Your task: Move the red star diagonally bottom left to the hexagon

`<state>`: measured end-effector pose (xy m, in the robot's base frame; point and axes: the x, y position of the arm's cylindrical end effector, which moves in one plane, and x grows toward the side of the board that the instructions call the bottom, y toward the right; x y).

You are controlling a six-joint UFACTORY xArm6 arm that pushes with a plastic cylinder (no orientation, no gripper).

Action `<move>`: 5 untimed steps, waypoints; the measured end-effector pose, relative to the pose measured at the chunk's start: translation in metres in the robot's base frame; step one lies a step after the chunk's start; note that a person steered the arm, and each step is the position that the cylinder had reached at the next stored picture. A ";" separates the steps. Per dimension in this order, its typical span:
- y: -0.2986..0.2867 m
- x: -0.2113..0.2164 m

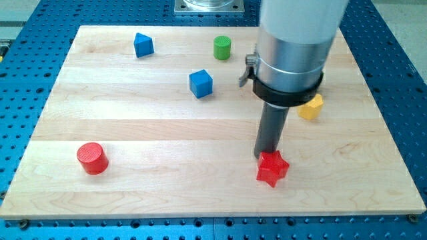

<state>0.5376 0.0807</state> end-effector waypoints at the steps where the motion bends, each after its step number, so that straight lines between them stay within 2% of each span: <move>1: -0.068 0.019; 2: -0.051 0.068; 3: 0.030 0.047; 4: 0.045 0.004; 5: 0.043 0.043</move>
